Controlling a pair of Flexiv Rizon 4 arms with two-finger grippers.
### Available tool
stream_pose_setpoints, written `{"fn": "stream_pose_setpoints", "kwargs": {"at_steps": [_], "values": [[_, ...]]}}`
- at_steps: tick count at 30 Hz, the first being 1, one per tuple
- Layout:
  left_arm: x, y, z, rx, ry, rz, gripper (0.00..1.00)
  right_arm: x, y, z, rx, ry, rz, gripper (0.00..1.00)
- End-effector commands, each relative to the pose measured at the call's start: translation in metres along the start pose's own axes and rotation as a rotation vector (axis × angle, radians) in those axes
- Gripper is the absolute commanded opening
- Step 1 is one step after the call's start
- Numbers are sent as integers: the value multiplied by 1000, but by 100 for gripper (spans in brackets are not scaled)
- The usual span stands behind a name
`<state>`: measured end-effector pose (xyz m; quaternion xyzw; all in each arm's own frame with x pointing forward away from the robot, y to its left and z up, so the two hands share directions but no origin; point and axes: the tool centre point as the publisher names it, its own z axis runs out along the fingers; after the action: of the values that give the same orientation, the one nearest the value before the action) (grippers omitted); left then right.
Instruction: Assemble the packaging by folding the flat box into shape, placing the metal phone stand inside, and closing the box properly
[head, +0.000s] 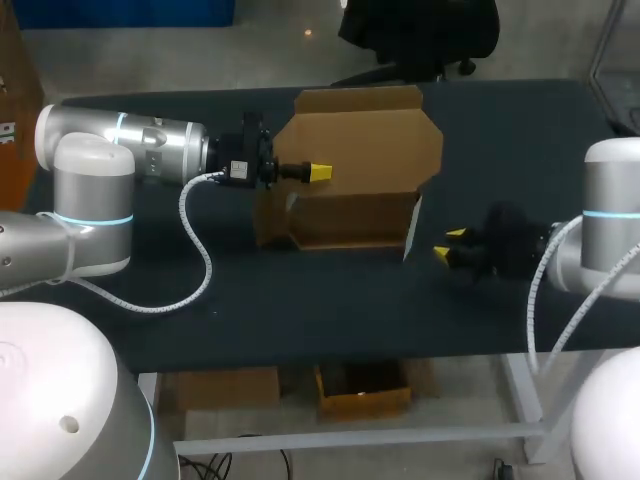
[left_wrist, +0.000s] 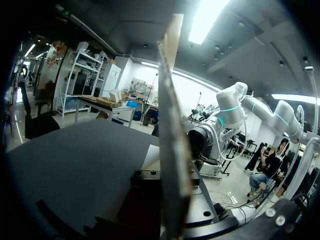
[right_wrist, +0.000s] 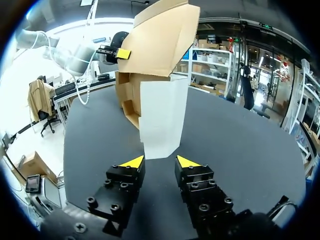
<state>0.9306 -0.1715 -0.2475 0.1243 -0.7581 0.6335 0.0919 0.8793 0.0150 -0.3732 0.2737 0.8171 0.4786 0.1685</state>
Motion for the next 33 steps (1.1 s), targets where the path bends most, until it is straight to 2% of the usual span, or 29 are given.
{"fn": "stream_pose_setpoints", "kwargs": {"at_steps": [1, 11, 33], "values": [[-2, 4, 2, 2, 1, 1, 0, -10, 0, 8, 2, 105, -2, 36], [-2, 4, 2, 2, 1, 1, 0, -19, 12, 25, 20, 143, -26, 36], [-2, 4, 2, 2, 1, 1, 0, -20, 31, 51, 63, 171, -59, 36]]}}
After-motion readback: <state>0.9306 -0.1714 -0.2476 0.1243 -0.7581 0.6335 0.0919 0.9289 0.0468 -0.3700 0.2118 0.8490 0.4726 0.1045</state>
